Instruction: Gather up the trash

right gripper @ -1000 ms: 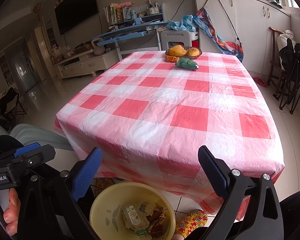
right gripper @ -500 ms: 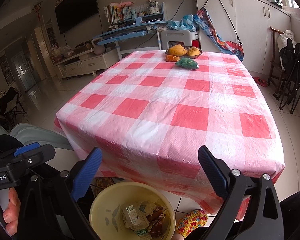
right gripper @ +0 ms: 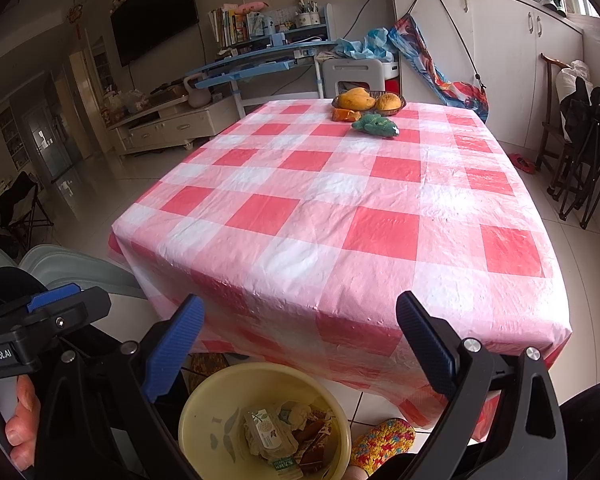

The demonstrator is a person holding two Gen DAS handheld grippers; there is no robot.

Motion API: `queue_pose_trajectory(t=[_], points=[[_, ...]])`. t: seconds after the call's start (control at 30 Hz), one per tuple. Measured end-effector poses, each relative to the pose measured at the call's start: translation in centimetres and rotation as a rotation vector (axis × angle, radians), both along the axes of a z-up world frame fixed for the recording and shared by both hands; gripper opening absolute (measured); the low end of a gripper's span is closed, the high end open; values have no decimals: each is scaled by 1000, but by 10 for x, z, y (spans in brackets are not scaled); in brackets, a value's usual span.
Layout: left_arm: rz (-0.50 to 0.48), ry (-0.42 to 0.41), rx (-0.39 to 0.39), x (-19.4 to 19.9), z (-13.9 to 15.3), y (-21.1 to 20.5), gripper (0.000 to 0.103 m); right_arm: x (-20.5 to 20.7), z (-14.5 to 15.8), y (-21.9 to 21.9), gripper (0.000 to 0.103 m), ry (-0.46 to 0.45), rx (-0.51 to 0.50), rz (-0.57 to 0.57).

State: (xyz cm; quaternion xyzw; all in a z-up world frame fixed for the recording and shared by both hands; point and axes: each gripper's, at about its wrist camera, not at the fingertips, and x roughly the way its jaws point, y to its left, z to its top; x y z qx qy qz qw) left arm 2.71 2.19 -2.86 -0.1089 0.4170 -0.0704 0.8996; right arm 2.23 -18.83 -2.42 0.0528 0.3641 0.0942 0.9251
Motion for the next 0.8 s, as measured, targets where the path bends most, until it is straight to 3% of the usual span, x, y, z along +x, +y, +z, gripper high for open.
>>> queue_pose_trajectory(t=[0.8], points=[[5,1,-5,0,-3,2,88,1,-2,1,93,6,-5,2]])
